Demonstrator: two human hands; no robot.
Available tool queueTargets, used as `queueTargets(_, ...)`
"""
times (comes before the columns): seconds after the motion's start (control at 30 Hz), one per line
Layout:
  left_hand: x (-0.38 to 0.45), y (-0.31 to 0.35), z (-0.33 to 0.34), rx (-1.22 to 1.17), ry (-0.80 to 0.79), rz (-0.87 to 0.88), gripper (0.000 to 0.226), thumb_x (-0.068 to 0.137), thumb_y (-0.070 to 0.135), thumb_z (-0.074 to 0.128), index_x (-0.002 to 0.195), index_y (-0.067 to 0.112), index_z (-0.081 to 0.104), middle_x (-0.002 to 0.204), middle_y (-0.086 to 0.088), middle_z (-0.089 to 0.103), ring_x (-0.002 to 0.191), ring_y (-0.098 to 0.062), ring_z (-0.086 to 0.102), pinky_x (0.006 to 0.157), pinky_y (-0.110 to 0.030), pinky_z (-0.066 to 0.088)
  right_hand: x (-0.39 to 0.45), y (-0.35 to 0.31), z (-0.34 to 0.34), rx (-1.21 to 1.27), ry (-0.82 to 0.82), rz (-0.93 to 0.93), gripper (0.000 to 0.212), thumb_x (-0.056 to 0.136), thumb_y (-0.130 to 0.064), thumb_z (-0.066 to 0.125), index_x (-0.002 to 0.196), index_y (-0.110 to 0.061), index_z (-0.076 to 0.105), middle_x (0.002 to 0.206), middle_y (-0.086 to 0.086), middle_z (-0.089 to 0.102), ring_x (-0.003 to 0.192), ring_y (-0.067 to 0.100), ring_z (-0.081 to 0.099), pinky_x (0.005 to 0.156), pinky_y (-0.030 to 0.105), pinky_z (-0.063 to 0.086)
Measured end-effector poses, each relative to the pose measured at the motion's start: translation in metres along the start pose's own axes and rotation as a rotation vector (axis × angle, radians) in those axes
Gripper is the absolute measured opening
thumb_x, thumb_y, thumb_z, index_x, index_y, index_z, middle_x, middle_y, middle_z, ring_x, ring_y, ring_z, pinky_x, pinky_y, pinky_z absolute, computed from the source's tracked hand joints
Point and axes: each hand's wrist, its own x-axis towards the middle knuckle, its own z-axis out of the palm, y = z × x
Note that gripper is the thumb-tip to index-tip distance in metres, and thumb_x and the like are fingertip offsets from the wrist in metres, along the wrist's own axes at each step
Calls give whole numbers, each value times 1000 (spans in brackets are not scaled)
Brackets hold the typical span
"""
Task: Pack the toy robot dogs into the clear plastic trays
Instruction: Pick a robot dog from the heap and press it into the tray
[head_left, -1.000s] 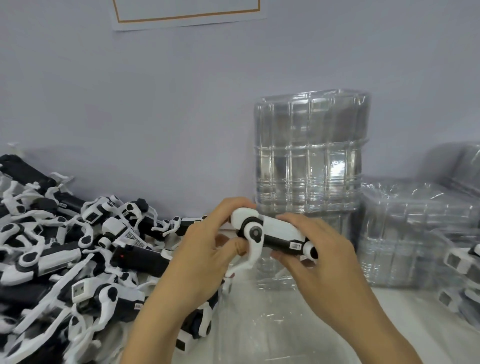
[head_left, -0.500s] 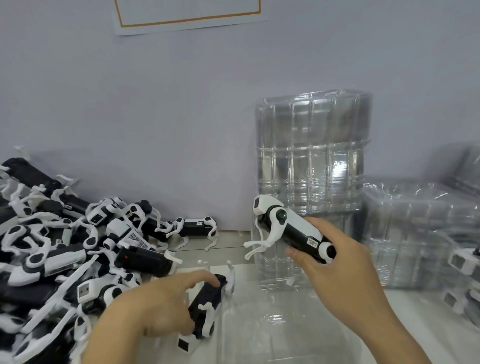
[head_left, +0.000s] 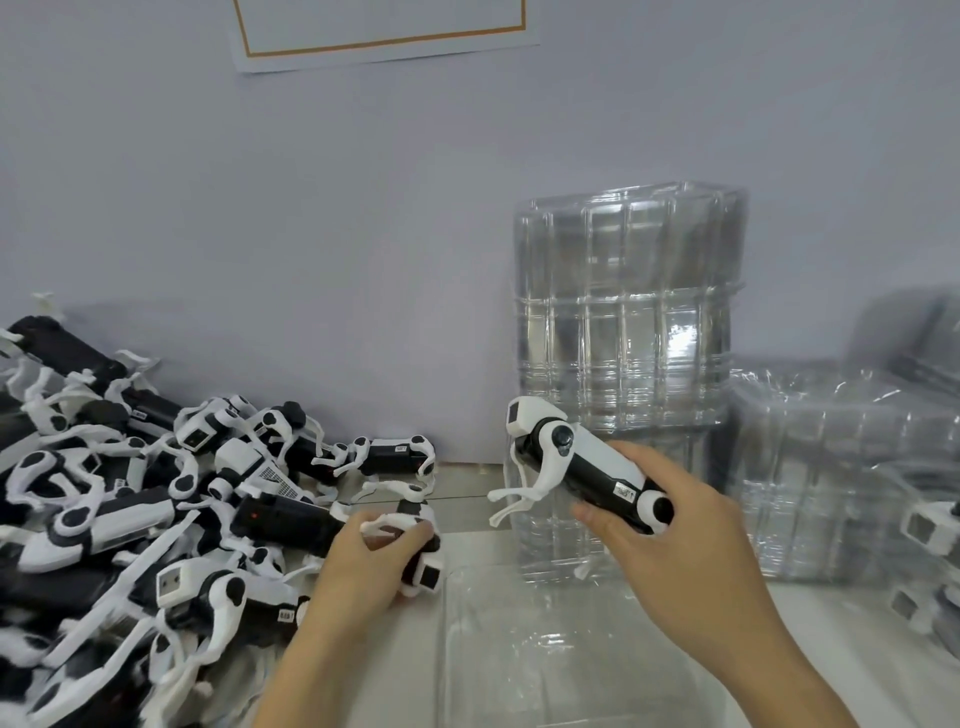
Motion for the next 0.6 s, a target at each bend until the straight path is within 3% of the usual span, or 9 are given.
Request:
queueTargets(0.07,4,-6,5,153,127,61,32,83,24,80,106,17,58,105,-4,64,94,-23,62,86,-43,52,0,0,1,-3,-6,3,40,77,-19,83,100,-48,67,86,-20,72,78,3,68,64,9,47)
queueTargets(0.1,5,-9,7,251,205,119,33,84,24,79,105,19,54,112,-4,58,92,-21,57,80,-37,45,0,0,1,-6,-9,3,42,77,-19,83,100,-49,66,86,-20,72,77,3,68,64,9,47)
queueTargets(0.2,-2,-11,10,412,327,197,38,85,28,78,104,19,47,112,-6,44,72,-11,47,63,-32,32,-1,0,1,-21,-15,4,42,77,-19,83,99,-50,65,85,-20,72,78,2,67,65,9,47)
queueTargets(0.27,-4,-9,10,505,327,154,39,84,34,77,99,16,46,105,-7,47,72,-19,51,59,-31,32,-1,0,1,-29,-20,9,43,77,-19,83,98,-52,65,85,-20,72,77,2,67,62,8,46)
queueTargets(0.37,1,-1,3,521,232,137,28,88,28,69,73,12,51,73,-5,60,63,-23,54,55,-29,39,0,2,0,-38,-26,25,44,77,-19,84,97,-54,65,82,-22,71,74,1,66,58,7,45)
queueTargets(0.43,0,2,0,399,8,109,33,95,23,63,66,7,58,58,-5,66,49,-17,57,47,-25,44,0,2,0,-42,-30,34,45,78,-19,84,97,-54,64,82,-21,71,73,0,65,58,8,45)
queueTargets(0.5,-3,2,2,348,-173,60,32,99,21,58,73,3,67,62,-4,72,51,-12,63,49,-26,50,-1,2,-1,-49,-31,32,45,78,-19,84,97,-54,64,81,-22,71,73,-1,65,60,8,46)
queueTargets(0.6,-1,-6,7,411,-196,80,26,97,18,56,83,19,77,79,5,77,77,-7,68,72,-28,53,-1,3,-1,-63,-32,37,45,78,-20,84,97,-55,64,82,-22,71,74,0,66,61,9,47)
